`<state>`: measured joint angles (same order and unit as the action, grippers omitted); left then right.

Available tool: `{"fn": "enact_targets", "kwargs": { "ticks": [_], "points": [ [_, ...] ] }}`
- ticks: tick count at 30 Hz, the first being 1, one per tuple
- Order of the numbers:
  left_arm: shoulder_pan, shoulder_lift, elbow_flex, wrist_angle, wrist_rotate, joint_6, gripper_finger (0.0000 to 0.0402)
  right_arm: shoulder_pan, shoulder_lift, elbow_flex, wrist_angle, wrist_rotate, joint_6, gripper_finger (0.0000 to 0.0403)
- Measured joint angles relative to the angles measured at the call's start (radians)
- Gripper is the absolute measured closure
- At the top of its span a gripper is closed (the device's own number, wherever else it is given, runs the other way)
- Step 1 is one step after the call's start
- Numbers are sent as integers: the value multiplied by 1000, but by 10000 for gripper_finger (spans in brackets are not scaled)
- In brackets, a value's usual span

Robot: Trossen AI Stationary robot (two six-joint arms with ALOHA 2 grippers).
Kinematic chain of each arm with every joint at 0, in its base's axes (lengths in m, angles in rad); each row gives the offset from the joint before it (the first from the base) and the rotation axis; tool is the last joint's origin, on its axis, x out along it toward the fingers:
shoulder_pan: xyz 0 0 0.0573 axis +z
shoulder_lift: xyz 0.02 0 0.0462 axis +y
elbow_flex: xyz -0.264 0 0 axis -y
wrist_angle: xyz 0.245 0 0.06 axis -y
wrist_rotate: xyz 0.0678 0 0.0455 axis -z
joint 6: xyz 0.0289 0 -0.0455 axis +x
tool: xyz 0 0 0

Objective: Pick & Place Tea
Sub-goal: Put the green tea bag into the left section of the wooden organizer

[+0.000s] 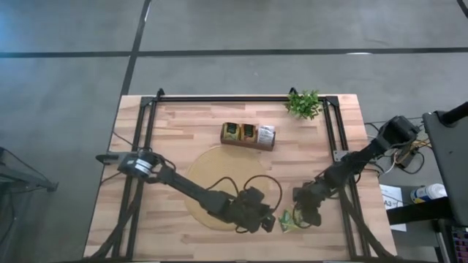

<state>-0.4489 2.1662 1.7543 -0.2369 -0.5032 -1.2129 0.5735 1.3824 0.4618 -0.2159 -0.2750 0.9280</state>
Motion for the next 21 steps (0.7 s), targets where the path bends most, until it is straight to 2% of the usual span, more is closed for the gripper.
{"fn": "enact_targets", "kwargs": {
  "ticks": [8, 15, 18, 21],
  "points": [
    [-18, -1, -42, -13, 18, -43, 307, -70, 29, 22, 119, 263, 123, 307],
    [12, -1, -44, -2, 17, 17, 307, -94, -20, 18, 162, 256, 139, 307],
    [45, -1, -49, 48, 66, 71, 307, -94, -92, 18, 157, 260, 138, 307],
    [76, 0, -66, 117, 122, 129, 307, -94, -171, 19, 104, 310, 131, 307]
  ]
}}
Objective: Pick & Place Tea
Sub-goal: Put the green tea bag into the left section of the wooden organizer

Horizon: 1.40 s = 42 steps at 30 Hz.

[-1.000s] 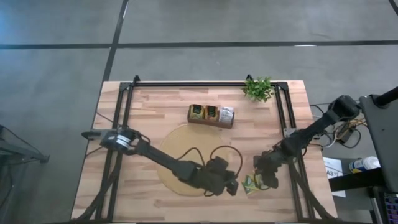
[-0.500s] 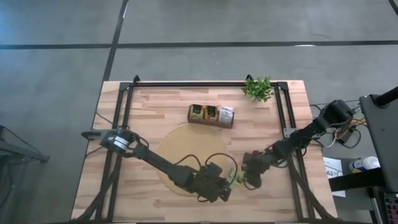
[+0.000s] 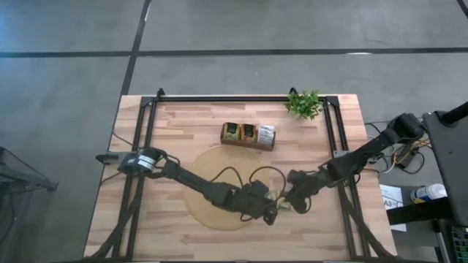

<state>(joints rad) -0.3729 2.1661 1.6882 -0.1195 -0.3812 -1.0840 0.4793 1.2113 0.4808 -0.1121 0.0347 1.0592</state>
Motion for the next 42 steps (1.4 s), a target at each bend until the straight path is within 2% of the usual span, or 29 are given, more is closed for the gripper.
{"fn": "enact_targets", "kwargs": {
  "ticks": [3, 7, 13, 17, 22, 28, 31, 42],
  "points": [
    [28, 2, -26, 63, 27, 36, 307, -5, -59, -1, -157, 45, 19, 307],
    [55, 2, -66, 190, 46, 11, 307, -12, -81, -16, -318, 39, 39, 307],
    [56, 80, -72, 379, 58, -83, 307, -12, -64, -21, -287, 50, 37, 299],
    [55, 165, -5, 387, 150, -100, 307, -15, -31, -23, -229, 51, 21, 272],
    [56, 241, 103, 308, 190, -98, 307, -16, 4, -26, -227, 48, 14, 231],
    [55, 266, 199, 11, 231, -82, 307, -15, 10, -30, -219, 44, -26, 200],
    [62, 267, 202, -41, 219, -82, 307, -15, 14, -33, -212, 28, -37, 197],
    [102, 264, 181, -38, 204, -105, 307, -19, 104, -47, -53, -33, -28, 215]
  ]
}}
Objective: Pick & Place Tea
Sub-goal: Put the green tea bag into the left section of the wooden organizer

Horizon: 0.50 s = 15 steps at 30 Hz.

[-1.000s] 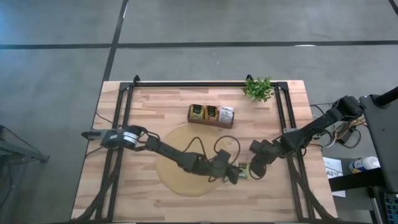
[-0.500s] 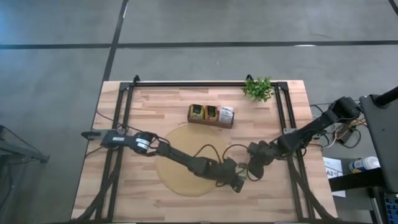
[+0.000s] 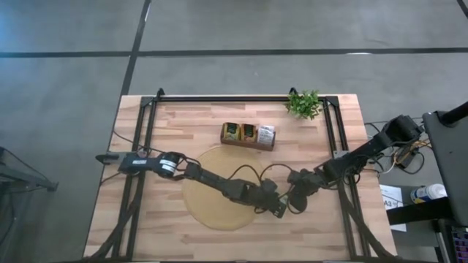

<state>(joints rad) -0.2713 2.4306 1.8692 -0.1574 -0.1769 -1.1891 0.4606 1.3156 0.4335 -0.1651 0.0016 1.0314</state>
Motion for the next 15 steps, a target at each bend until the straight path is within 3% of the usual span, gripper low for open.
{"fn": "enact_targets", "kwargs": {
  "ticks": [9, 15],
  "points": [
    [1, -3, -31, 37, 1, -20, 307, -4, -15, -1, 2, -28, 15, 242],
    [1, -3, -34, 39, 1, -19, 307, -7, -16, -1, 1, -30, 17, 284]
  ]
}}
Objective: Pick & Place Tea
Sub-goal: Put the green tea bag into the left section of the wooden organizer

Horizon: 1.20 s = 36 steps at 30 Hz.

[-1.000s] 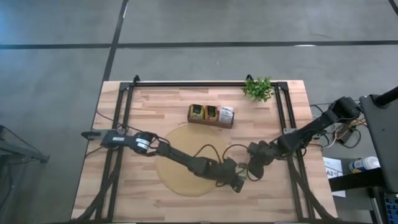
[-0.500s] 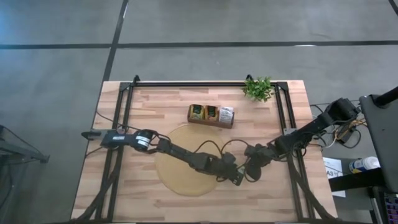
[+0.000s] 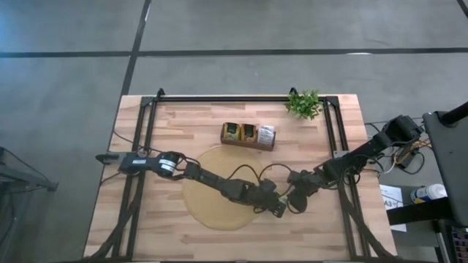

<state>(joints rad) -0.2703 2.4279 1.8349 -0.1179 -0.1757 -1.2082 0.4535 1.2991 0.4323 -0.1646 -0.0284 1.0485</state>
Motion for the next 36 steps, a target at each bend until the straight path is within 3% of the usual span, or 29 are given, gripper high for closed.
{"fn": "enact_targets", "kwargs": {
  "ticks": [9, 17, 31, 36],
  "points": [
    [-7, 2, -1, 1, -9, 1, 307, -6, -1, 22, 24, 51, -28, 385],
    [-20, -8, -2, -5, -24, -4, 307, -9, -3, 60, 9, 55, -107, 394],
    [-121, -114, -3, -151, -332, -44, 307, -93, -43, 208, -188, 80, -339, 395],
    [-173, -161, -3, -216, -526, -102, 307, -152, -52, 306, -294, 126, -473, 395]
  ]
}}
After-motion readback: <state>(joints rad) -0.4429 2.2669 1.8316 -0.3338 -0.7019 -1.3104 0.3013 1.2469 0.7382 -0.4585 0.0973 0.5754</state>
